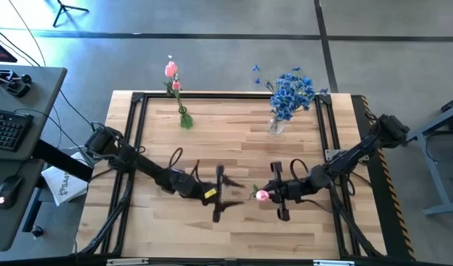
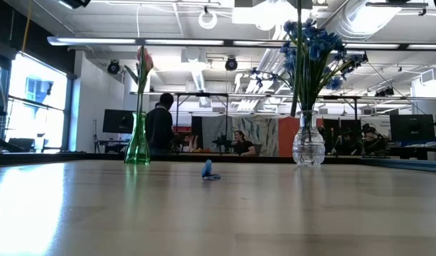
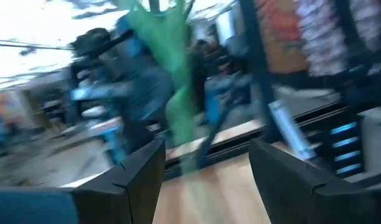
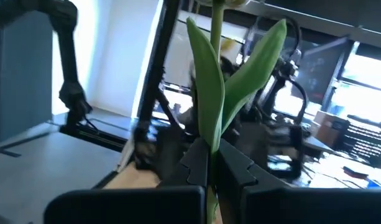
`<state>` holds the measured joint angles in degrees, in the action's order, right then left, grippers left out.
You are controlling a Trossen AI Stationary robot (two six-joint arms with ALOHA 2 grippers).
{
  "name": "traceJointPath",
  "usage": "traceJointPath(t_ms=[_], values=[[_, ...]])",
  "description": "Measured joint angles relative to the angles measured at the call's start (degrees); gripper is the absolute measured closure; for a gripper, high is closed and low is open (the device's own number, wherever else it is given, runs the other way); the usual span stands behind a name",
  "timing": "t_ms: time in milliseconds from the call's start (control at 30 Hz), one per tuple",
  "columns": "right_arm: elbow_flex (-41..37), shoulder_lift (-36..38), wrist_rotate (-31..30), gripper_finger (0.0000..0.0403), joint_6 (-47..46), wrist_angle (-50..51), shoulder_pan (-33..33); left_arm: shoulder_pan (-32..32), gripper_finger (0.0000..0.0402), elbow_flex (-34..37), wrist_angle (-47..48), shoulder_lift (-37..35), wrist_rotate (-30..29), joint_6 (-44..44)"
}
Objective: Sort flowers into vase by color
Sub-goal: Put the pink tulip into the green vase
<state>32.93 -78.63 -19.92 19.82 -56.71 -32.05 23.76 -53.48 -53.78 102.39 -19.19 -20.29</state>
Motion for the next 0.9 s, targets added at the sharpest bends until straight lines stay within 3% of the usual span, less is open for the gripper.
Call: traceJointPath(t_ms=[67,300,467,733,900], values=[[0.0,-0.04,-1.19,0.0402,0.21,0.33,0.25,-0.62,0.0184,-1.65,2.59,-0.02,1.88,1.79],[0.0,-0.66,-2.15,0.0402,0.19,0.51,1.6,-2.19,0.0187,-5.92,8.15,-0.03,0.75,2.72],[0.0,-0.63,-2.22,0.0402,0.19,0.49,2.08,-3.36,0.0209,-9.35,17.43,-0.02,-0.84,5.65],[0.0,-0.63,-2.81,0.0399,1.21,0.81,2.08,-2.4,0.0295,-11.24,19.95,-0.04,-0.54,3.71],[0.0,-0.63,-2.77,0.0364,-1.02,1.98,2.02,-2.38,0.0369,-11.27,20.62,-0.04,-0.74,3.71]])
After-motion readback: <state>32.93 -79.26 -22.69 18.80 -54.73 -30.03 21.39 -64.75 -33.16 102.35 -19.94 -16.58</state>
